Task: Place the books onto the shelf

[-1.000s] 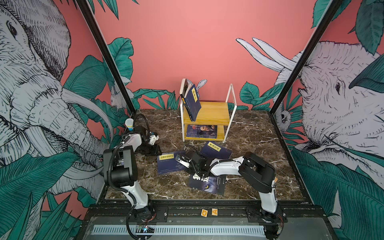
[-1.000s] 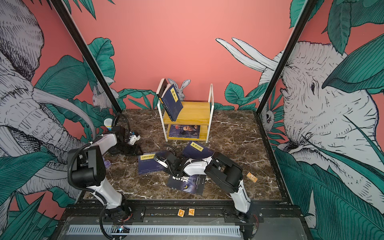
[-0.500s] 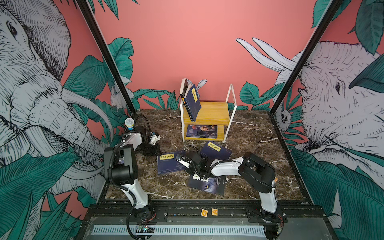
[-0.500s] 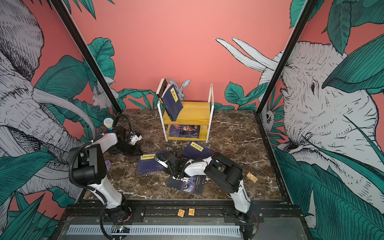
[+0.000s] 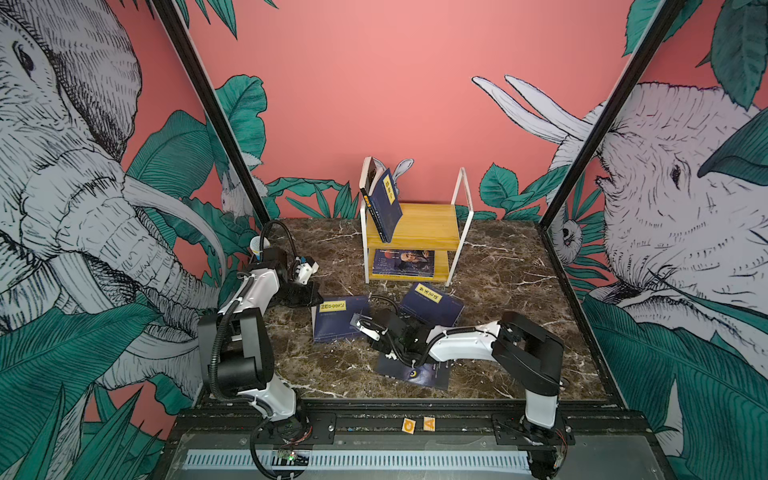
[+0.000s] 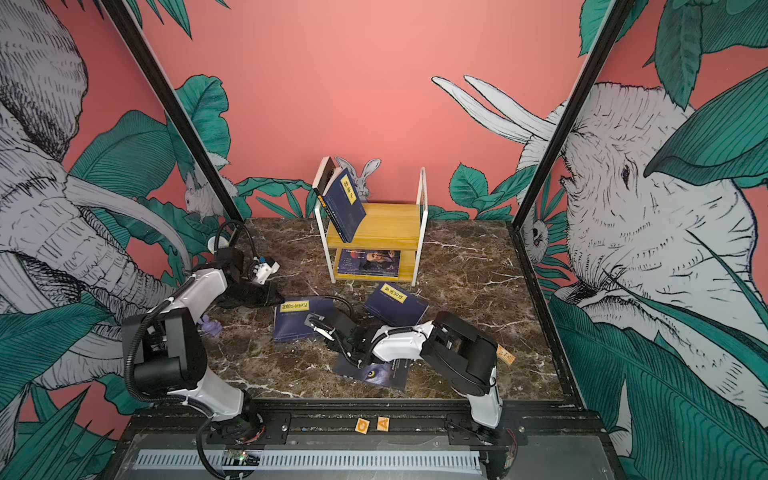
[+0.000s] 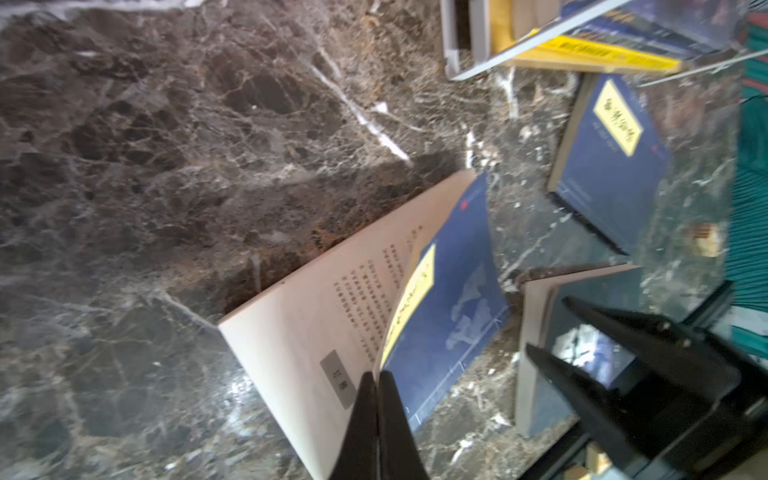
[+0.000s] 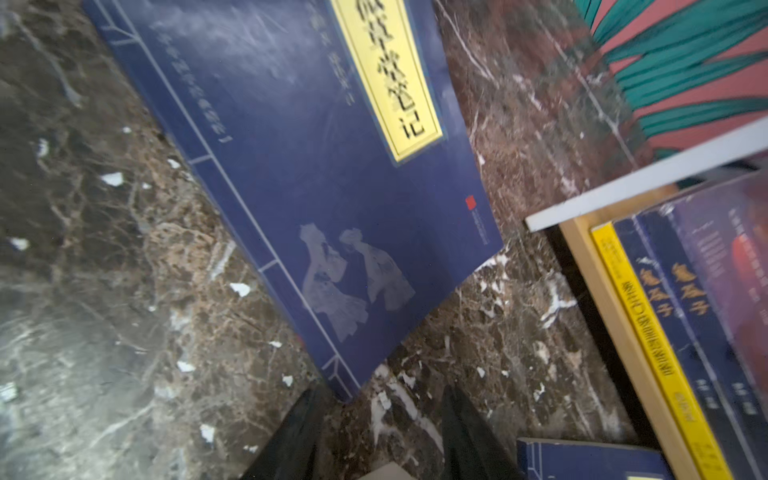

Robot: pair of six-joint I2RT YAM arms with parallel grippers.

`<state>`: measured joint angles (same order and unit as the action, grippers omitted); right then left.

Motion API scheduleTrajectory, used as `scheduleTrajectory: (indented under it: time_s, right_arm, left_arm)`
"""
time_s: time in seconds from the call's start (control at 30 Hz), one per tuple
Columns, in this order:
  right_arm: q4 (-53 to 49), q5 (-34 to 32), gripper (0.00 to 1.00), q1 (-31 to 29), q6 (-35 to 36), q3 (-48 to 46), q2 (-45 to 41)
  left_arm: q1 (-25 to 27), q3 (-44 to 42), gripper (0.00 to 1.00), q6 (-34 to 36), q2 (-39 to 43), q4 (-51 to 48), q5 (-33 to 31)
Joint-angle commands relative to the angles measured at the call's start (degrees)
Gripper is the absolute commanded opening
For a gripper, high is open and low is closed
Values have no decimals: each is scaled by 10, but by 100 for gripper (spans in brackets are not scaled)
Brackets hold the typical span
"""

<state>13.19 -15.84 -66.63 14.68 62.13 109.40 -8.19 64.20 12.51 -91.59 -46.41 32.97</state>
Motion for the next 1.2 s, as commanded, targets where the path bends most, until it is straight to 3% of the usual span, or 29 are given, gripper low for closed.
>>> scheduleTrajectory:
  time_s: [0.0,0.3,0.6,0.77,0.93,0.97,1.0,1.07,1.17]
  right_arm:
    - [63,-81,54,-37,61,-5,-3]
    - [153,-142,70,-65,115,30,79]
    - [179,-165,69,-65,179,96,173]
    - [200,-176,56,-63,195,111,204]
    - [224,-188,17,-61,207,107,209]
    - [230,-184,8,-61,205,98,202]
    - [243,-180,0,-61,201,87,196]
    - [264,-177,0,-60,197,71,187]
    - [256,-176,0,-61,192,59,172]
  left_arm:
    - [-3,5,0,-30,29,-23,53]
    - [-2,17,0,-78,44,-37,95]
    - [-3,12,0,-82,40,-35,98]
    - [-3,14,0,-75,43,-41,94]
    - [-2,11,0,-80,45,-37,86]
    - [-2,12,5,-82,47,-37,88]
    - [-2,11,18,-85,50,-34,93]
    - [-3,5,40,-93,57,-24,99]
    - [-2,1,56,-94,72,-20,87]
